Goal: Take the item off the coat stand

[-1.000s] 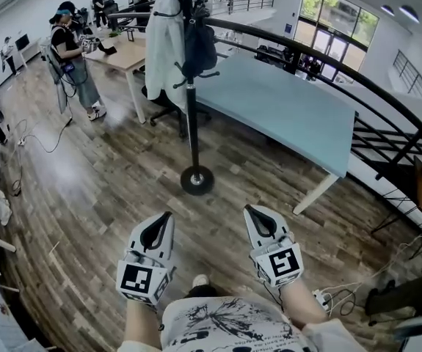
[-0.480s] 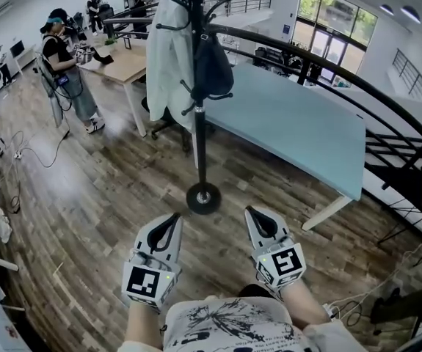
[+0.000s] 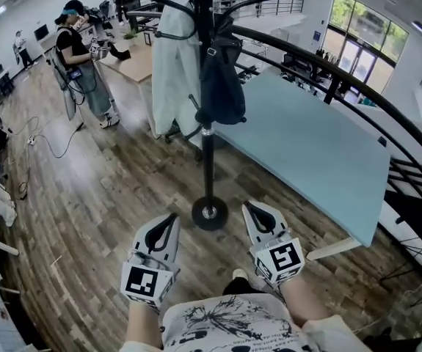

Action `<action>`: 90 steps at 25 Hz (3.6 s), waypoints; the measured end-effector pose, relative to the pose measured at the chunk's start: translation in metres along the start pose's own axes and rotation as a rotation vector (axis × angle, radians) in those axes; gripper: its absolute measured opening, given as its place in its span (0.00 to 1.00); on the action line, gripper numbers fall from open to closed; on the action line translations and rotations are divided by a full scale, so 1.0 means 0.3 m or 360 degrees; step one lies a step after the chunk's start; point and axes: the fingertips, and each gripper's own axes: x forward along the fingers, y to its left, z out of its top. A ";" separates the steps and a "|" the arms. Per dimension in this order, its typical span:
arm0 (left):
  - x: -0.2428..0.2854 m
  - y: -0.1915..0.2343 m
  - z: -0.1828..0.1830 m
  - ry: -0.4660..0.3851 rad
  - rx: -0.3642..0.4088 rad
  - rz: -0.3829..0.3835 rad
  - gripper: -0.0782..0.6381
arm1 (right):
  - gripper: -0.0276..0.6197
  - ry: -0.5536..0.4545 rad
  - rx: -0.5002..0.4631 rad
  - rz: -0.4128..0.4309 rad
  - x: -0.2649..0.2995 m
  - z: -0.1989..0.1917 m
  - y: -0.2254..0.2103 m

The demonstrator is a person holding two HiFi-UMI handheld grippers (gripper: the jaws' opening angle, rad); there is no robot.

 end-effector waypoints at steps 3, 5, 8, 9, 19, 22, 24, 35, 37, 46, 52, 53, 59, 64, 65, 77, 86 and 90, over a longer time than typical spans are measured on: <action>0.153 0.015 0.053 -0.0043 0.0016 0.0092 0.12 | 0.03 -0.0025 -0.0024 0.0081 0.097 0.026 -0.143; 0.237 0.033 0.076 -0.0065 0.0018 0.0161 0.12 | 0.03 -0.0054 -0.0053 0.0146 0.162 0.047 -0.219; 0.337 0.058 0.106 -0.0106 0.0022 0.0248 0.12 | 0.03 -0.0097 -0.0090 0.0236 0.254 0.074 -0.308; 0.365 0.061 0.110 -0.0108 0.0020 0.0260 0.12 | 0.03 -0.0106 -0.0095 0.0258 0.280 0.079 -0.335; 0.569 0.148 0.135 -0.0112 0.0043 0.0249 0.12 | 0.04 -0.0119 -0.0062 0.0226 0.485 0.101 -0.477; 0.578 0.176 0.176 -0.0146 0.0065 0.0214 0.12 | 0.08 -0.0126 -0.0049 0.0187 0.517 0.141 -0.488; 0.581 0.182 0.208 -0.0188 0.0075 0.0180 0.12 | 0.21 -0.0168 -0.0041 0.0146 0.536 0.184 -0.506; 0.597 0.217 0.186 -0.0125 0.0088 0.0100 0.12 | 0.43 -0.0219 -0.0097 0.0146 0.782 0.220 -0.526; 0.597 0.214 0.176 -0.0105 0.0092 0.0081 0.12 | 0.43 -0.0228 -0.0080 0.0210 0.815 0.231 -0.516; 0.571 0.255 0.163 -0.0098 0.0066 0.0102 0.12 | 0.17 -0.0229 -0.0213 0.0129 0.837 0.249 -0.513; 0.569 0.249 0.212 -0.0205 0.0070 0.0114 0.12 | 0.10 -0.0273 -0.0180 0.0023 0.784 0.292 -0.554; 0.568 0.244 0.215 -0.0206 0.0074 0.0114 0.12 | 0.09 -0.0286 -0.0178 0.0010 0.774 0.304 -0.561; 0.553 0.217 0.214 -0.0195 0.0052 0.0104 0.12 | 0.09 -0.0368 -0.0184 -0.0046 0.690 0.392 -0.582; 0.517 0.185 0.235 -0.0220 0.0084 0.0166 0.12 | 0.09 -0.0467 -0.0164 -0.0063 0.566 0.490 -0.584; 0.509 0.176 0.237 -0.0224 0.0083 0.0177 0.12 | 0.09 -0.0479 -0.0162 -0.0062 0.539 0.500 -0.584; 0.469 0.058 0.222 -0.0202 0.0049 0.0188 0.12 | 0.09 -0.0333 -0.0051 0.0005 0.298 0.297 -0.549; 0.460 0.023 0.199 -0.0183 0.0051 0.0218 0.12 | 0.09 -0.0156 0.0069 -0.0066 0.205 0.100 -0.527; 0.451 0.035 0.208 -0.0182 0.0056 0.0224 0.12 | 0.09 -0.0144 0.0106 -0.0082 0.206 0.089 -0.525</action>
